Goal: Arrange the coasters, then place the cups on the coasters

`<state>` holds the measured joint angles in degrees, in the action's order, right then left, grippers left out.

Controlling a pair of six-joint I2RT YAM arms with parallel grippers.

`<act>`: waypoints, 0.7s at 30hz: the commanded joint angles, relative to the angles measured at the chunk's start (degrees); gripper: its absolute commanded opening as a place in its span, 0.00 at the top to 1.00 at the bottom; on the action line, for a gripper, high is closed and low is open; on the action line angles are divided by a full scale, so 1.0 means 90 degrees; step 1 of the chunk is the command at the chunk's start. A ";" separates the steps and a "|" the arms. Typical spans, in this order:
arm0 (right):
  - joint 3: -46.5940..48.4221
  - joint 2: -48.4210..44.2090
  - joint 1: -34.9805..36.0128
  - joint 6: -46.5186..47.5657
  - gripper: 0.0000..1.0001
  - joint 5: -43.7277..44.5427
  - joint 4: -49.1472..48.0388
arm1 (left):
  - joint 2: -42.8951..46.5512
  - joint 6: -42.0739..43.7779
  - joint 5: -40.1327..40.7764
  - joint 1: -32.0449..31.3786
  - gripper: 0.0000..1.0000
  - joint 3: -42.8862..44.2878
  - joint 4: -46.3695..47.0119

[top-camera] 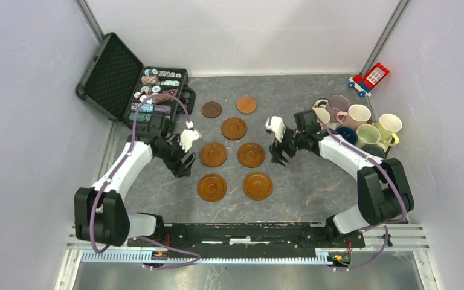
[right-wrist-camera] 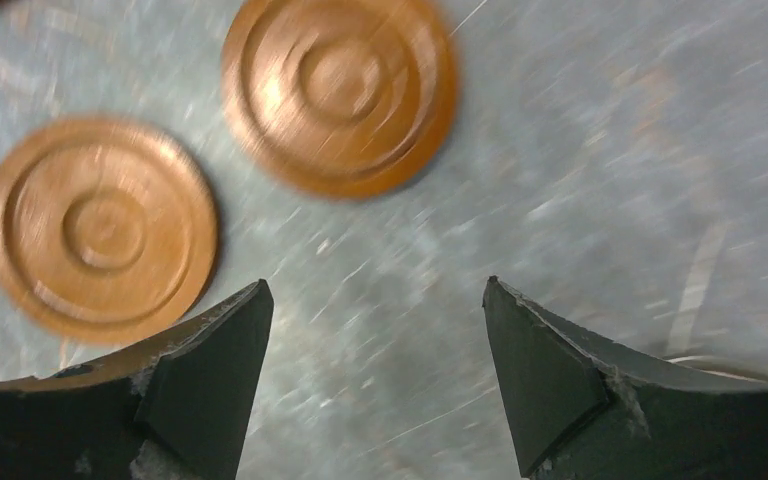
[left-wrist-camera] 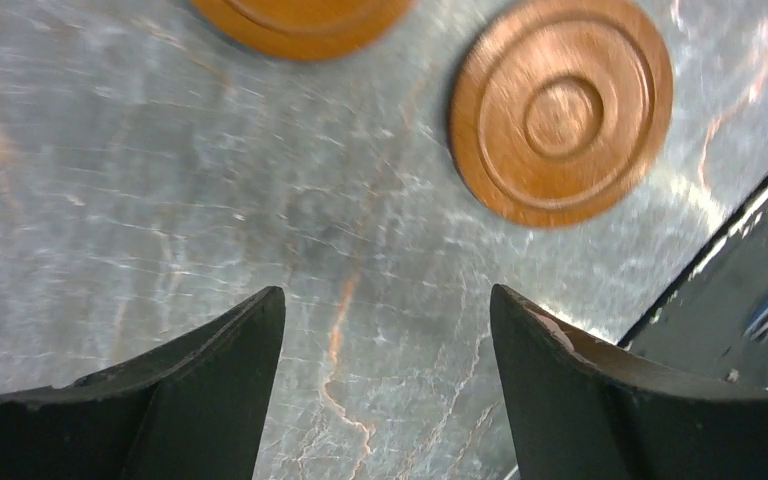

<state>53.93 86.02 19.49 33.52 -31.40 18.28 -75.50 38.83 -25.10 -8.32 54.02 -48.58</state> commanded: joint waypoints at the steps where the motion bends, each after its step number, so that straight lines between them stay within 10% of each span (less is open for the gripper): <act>1: -0.0736 -0.0437 -0.0011 0.0631 0.16 -0.0301 0.0464 | 0.0393 0.1549 -0.0327 -0.0047 0.20 -0.0643 -0.0179; 21: -0.0235 -0.1546 -0.0492 -0.0590 0.17 0.0669 0.1106 | 0.0440 0.0446 0.0952 -0.2144 0.34 -0.2199 0.1761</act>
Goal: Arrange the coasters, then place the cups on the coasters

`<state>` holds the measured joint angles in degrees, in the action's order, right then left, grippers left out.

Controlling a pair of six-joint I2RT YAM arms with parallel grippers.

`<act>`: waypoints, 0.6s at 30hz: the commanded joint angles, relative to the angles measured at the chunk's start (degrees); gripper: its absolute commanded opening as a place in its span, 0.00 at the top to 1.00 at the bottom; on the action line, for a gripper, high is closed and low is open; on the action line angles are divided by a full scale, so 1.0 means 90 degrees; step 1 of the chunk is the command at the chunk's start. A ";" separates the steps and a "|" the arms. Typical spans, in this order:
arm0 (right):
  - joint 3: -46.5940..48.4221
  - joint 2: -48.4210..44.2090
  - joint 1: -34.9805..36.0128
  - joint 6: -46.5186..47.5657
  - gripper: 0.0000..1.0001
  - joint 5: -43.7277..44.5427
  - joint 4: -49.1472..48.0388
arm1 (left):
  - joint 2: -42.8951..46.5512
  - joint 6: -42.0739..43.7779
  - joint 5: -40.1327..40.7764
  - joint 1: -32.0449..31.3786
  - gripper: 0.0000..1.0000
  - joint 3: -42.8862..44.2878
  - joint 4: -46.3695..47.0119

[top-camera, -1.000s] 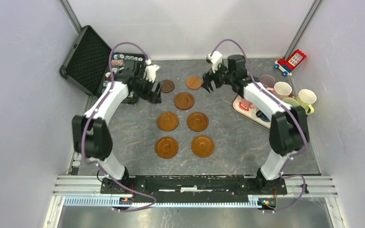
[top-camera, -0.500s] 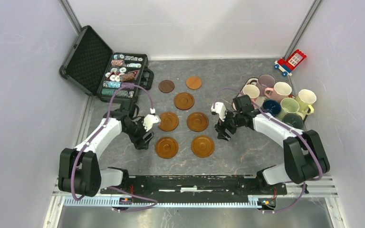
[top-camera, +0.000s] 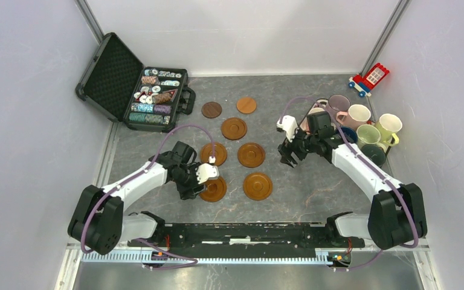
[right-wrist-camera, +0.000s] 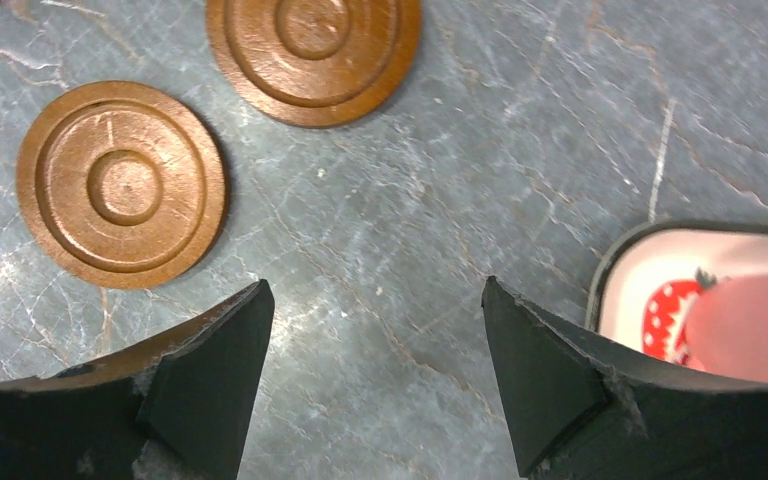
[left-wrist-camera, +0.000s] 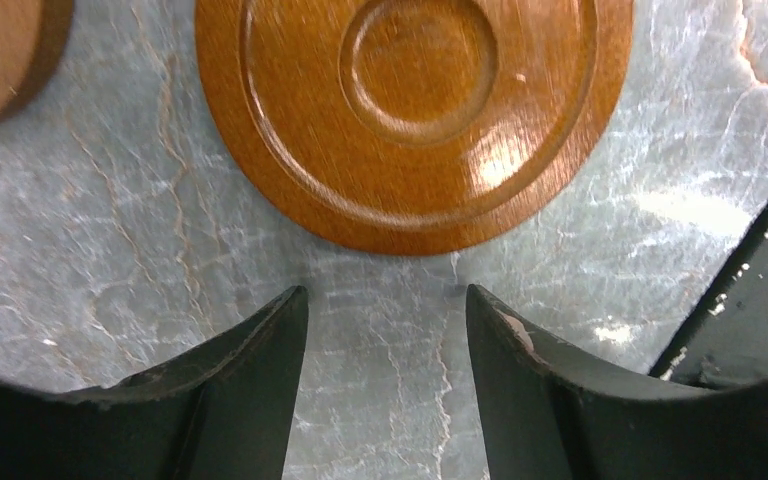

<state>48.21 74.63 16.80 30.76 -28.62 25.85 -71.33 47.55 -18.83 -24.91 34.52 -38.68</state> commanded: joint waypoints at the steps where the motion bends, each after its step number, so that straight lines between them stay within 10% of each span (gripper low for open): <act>1: 0.0452 -0.0299 -0.0262 -0.0341 0.17 0.0416 0.0300 | -0.0030 -0.0649 0.0253 -0.0375 0.34 -0.0037 0.0730; 12: 0.0973 -0.0333 -0.1124 -0.0868 0.19 0.0606 0.0480 | -0.0080 -0.1142 0.0185 -0.0707 0.37 -0.0057 0.1021; 18: 0.1464 -0.0346 -0.1434 -0.0782 0.19 0.0673 0.0816 | 0.0365 -0.0877 -0.0027 -0.0716 0.22 0.0228 0.0184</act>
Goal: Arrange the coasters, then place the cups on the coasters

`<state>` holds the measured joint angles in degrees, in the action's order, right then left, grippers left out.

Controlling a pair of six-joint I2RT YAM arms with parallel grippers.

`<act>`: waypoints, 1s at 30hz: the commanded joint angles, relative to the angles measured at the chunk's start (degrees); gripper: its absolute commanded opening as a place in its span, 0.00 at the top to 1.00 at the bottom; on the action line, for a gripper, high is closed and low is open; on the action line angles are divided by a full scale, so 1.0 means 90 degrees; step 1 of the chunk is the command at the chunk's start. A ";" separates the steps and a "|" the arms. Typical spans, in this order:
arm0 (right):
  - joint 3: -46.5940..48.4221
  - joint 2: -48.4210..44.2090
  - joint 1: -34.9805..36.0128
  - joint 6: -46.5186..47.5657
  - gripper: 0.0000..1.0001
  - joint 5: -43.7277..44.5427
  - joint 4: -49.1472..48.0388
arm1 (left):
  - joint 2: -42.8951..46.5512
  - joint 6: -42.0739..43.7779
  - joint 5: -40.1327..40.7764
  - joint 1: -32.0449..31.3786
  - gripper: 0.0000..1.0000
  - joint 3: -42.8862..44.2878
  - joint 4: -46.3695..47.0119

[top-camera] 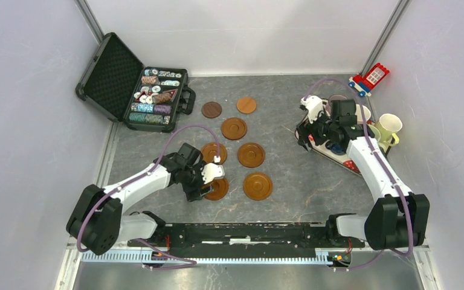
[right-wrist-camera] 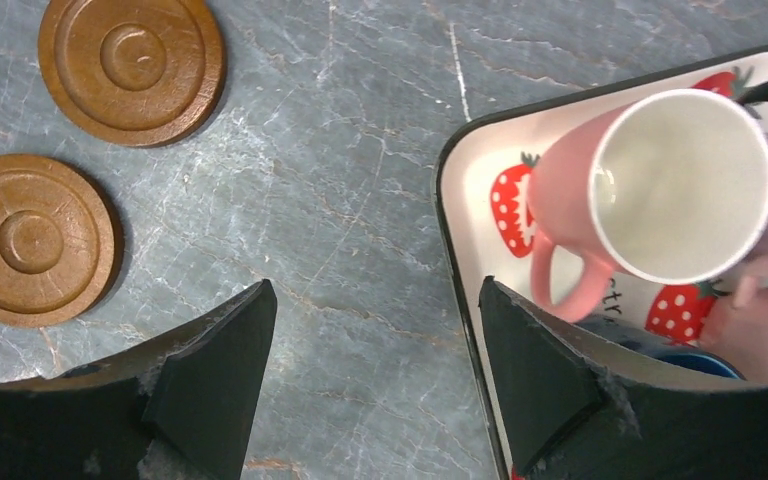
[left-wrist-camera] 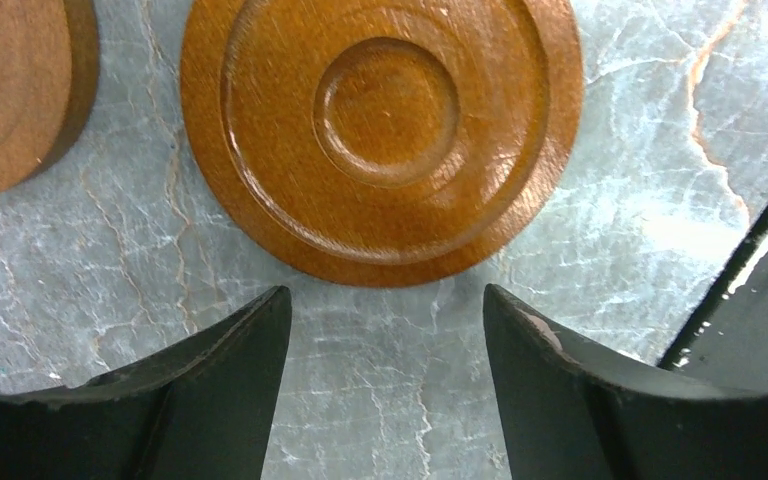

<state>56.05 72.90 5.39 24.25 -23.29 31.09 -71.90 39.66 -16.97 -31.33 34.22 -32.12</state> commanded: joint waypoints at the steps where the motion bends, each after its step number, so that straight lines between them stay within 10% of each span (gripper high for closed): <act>1: 0.0742 -0.0150 -0.0271 -0.0058 0.19 0.0105 0.0311 | 0.0585 -0.0054 -0.0332 0.0065 0.19 0.0395 -0.0802; 11: 0.1356 0.0366 -0.0979 -0.0275 0.25 0.1223 0.0850 | 0.1057 -0.1468 -0.0729 0.1000 0.12 0.1956 -0.1368; 30: -0.0281 0.1054 -0.0979 -0.1510 0.43 0.1729 -0.1738 | 0.0607 -0.2645 -0.0559 0.1703 0.11 0.2466 -0.0629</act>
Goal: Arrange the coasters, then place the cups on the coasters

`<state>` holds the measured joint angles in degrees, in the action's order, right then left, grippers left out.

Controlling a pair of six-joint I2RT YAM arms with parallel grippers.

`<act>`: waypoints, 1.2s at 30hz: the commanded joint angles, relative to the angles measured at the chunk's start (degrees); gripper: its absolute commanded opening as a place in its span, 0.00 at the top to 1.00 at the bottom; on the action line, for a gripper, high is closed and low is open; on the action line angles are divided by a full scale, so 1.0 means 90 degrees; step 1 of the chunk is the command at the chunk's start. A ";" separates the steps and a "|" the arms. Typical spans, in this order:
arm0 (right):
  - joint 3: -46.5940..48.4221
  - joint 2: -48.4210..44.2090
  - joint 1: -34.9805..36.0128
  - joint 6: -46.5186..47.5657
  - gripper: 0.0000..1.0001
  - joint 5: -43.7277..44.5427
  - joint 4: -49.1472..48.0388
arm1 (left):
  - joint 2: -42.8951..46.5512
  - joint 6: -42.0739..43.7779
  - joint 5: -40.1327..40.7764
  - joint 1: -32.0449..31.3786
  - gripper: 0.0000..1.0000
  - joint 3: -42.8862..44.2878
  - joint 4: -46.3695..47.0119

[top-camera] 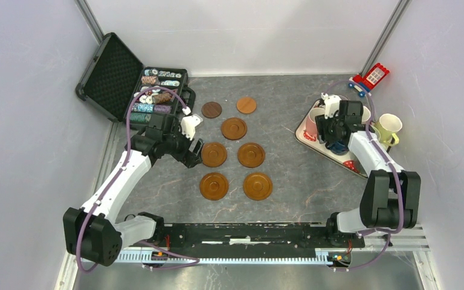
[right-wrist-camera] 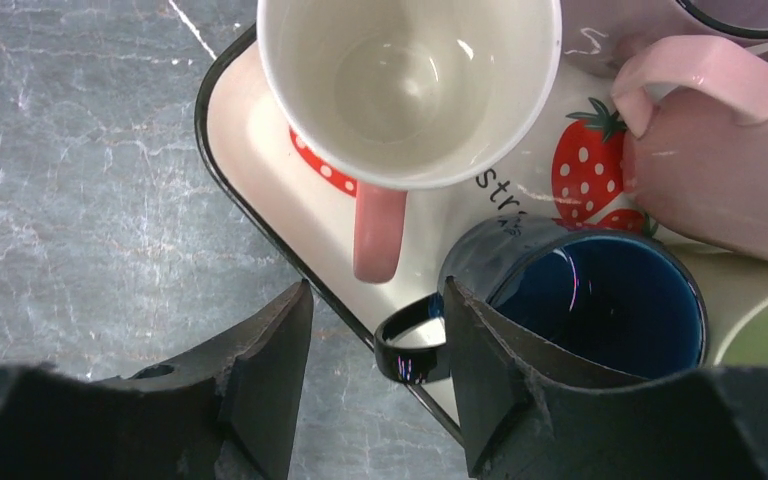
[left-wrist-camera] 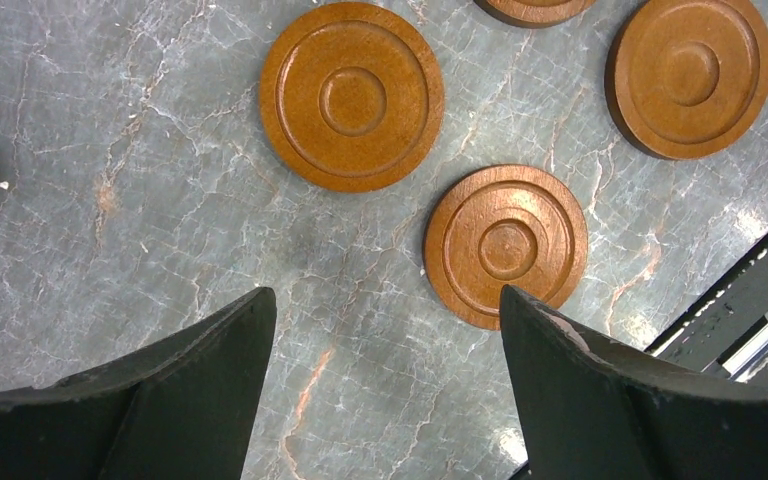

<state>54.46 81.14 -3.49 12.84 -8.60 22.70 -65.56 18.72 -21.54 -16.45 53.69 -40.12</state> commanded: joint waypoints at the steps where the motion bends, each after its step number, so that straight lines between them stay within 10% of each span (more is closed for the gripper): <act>1: -0.0160 0.0169 0.0006 -0.0270 0.44 0.0067 -0.0937 | -0.0117 -0.0308 -0.0022 0.0050 0.11 0.0321 0.0263; 12: -0.0367 0.0500 0.0009 -0.0275 0.57 -0.0031 -0.1487 | -0.0251 -0.0327 0.0152 0.0128 0.12 0.0384 0.0258; 21: 0.0035 -0.0039 0.0006 -0.0108 1.00 -0.0173 -0.1108 | -0.0193 -0.0712 0.0147 0.0429 0.12 0.0503 0.0307; 36: 0.3408 0.1532 0.1946 -0.0061 1.00 -0.0637 -0.0566 | -0.0071 -0.1214 0.0484 0.1074 0.00 0.1354 -0.0833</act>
<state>75.46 90.26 8.12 11.99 -11.35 22.37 -67.26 11.73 -18.90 -8.84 62.54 -43.57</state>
